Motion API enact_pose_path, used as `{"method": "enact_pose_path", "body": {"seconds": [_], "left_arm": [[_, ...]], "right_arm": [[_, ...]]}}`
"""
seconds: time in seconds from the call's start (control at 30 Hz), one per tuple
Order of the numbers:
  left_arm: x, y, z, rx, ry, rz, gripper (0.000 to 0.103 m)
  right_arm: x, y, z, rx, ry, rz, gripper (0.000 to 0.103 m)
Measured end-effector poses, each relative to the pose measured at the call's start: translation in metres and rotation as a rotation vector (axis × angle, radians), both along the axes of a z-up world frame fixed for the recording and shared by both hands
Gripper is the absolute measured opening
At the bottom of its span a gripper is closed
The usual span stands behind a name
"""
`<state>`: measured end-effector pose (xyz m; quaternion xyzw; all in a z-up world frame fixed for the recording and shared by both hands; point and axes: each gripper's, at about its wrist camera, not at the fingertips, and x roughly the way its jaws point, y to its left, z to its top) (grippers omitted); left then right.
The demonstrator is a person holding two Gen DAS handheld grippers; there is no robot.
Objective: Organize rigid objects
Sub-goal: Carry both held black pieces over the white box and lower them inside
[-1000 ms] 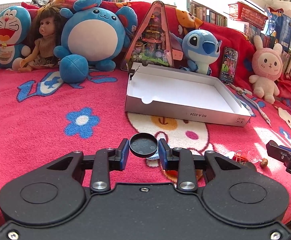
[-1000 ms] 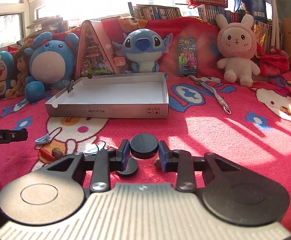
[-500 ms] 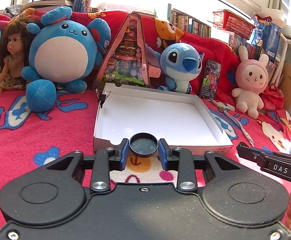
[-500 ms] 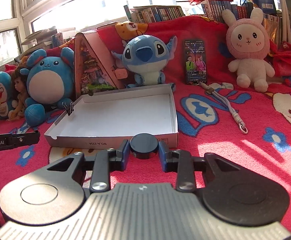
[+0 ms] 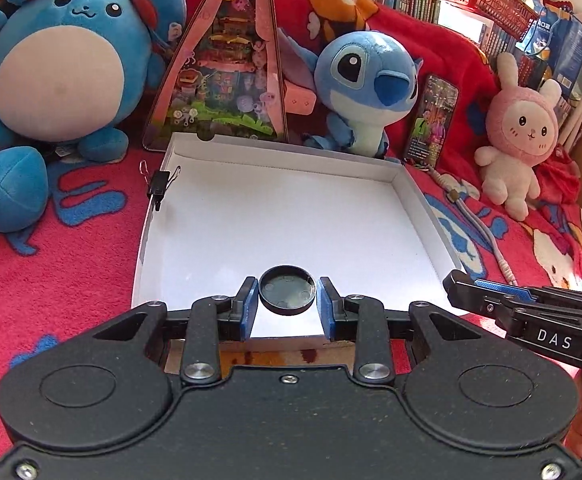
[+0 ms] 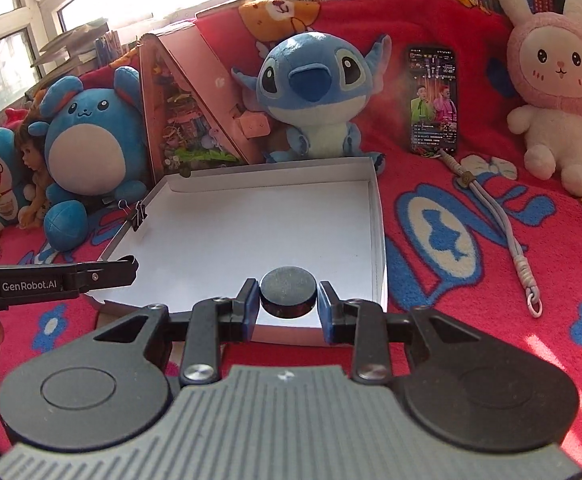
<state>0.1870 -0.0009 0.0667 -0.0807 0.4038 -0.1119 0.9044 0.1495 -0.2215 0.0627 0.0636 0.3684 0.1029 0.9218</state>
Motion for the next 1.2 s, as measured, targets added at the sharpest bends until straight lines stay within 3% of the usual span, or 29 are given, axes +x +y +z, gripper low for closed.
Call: {"method": "enact_pose_path", "body": {"seconds": [0.23,0.47,1.07,1.2], "left_arm": [[0.024,-0.011,-0.020,0.050,0.053,0.001,0.030],[0.032,-0.014,-0.033,0.052,0.085,-0.002,0.030],[0.030,-0.025,-0.042,0.102,0.073,-0.027,0.030],[0.028,-0.025,-0.042,0.100,0.063,-0.027,0.030]], "right_arm": [[0.035,0.010,-0.015,-0.025,0.094,0.001,0.037],[0.047,0.016,-0.030,-0.055,0.141,0.003,0.037],[0.052,0.026,-0.045,-0.108,0.161,0.026,0.037],[0.052,0.025,-0.045,-0.103,0.154,0.023,0.040]]}}
